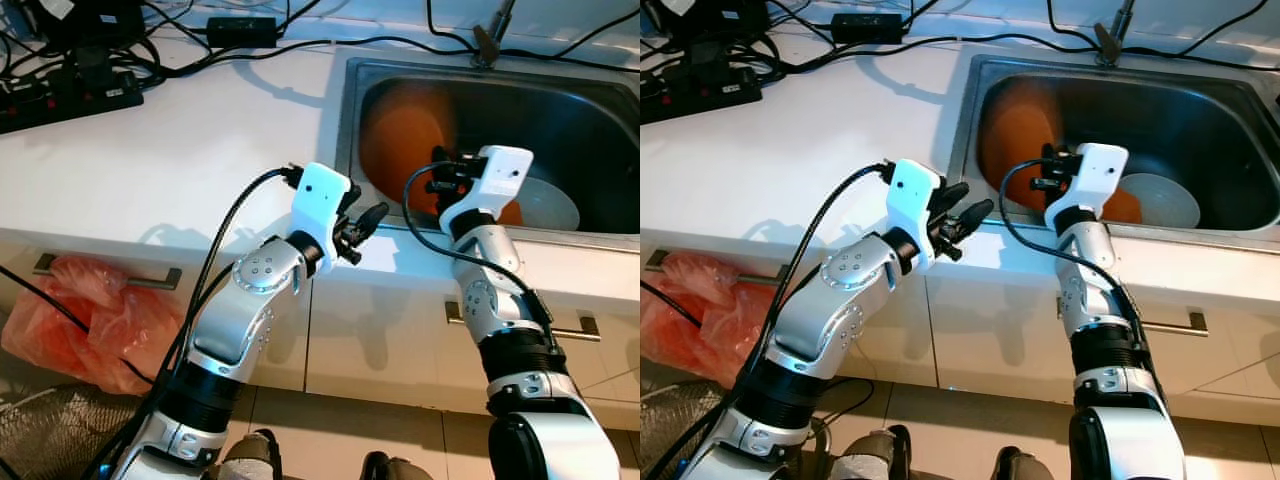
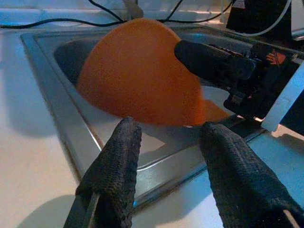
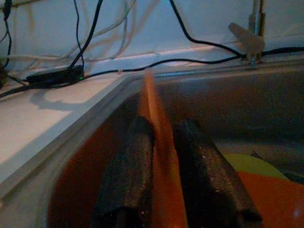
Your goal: Kitchen organization
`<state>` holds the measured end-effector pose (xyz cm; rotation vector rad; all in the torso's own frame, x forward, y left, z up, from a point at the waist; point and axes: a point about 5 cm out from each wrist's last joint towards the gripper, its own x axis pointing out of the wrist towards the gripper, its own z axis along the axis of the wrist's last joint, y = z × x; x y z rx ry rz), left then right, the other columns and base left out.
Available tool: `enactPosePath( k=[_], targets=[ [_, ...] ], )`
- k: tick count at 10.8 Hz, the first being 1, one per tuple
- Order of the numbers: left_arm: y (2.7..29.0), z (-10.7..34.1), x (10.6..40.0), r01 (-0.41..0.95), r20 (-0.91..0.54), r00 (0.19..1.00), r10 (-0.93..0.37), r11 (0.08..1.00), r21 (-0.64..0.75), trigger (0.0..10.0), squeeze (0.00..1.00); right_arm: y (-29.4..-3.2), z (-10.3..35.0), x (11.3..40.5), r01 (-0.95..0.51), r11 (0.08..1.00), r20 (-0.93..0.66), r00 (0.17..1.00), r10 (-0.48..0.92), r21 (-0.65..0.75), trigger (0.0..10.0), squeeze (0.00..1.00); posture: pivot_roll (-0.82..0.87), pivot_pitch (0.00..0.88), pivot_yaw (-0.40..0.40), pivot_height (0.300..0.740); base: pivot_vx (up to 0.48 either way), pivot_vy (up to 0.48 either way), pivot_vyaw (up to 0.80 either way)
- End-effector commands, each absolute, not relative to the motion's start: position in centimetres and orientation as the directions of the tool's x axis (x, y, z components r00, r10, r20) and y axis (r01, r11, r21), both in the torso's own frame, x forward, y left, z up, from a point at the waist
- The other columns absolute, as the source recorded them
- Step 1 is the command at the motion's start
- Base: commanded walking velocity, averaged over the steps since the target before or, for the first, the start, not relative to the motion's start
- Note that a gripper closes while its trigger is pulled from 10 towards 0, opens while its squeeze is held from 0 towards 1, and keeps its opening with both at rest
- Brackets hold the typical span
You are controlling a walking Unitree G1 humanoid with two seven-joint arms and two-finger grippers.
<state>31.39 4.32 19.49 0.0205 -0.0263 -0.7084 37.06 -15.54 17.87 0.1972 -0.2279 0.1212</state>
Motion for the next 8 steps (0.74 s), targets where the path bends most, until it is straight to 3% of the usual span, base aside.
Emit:
enactPosePath(
  k=[1,6,8],
  targets=[
    [4.1,19.5,31.0,0.662,0.013,0.749,-0.663,0.749,0.032,10.0,0.0,-15.2,17.4,37.1,-0.146,0.974,0.218,0.97,0.106,0.175,10.0,0.0,0.24,0.157,-0.005,0.74,0.0,0.0,0.0],
    [4.2,19.3,31.1,0.658,0.006,0.752,-0.659,0.752,0.034,10.0,0.0,-15.9,17.6,37.1,-0.116,0.977,0.227,0.971,0.073,0.179,10.0,0.0,0.23,0.157,-0.006,0.74,0.0,0.0,0.0],
    [4.9,19.2,31.6,0.595,0.036,0.802,-0.596,0.803,0.047,10.0,0.0,-16.1,19.3,36.7,-0.117,0.986,0.313,0.947,0.074,0.121,10.0,0.0,0.22,0.157,-0.006,0.74,0.0,0.0,0.0]
  ],
)
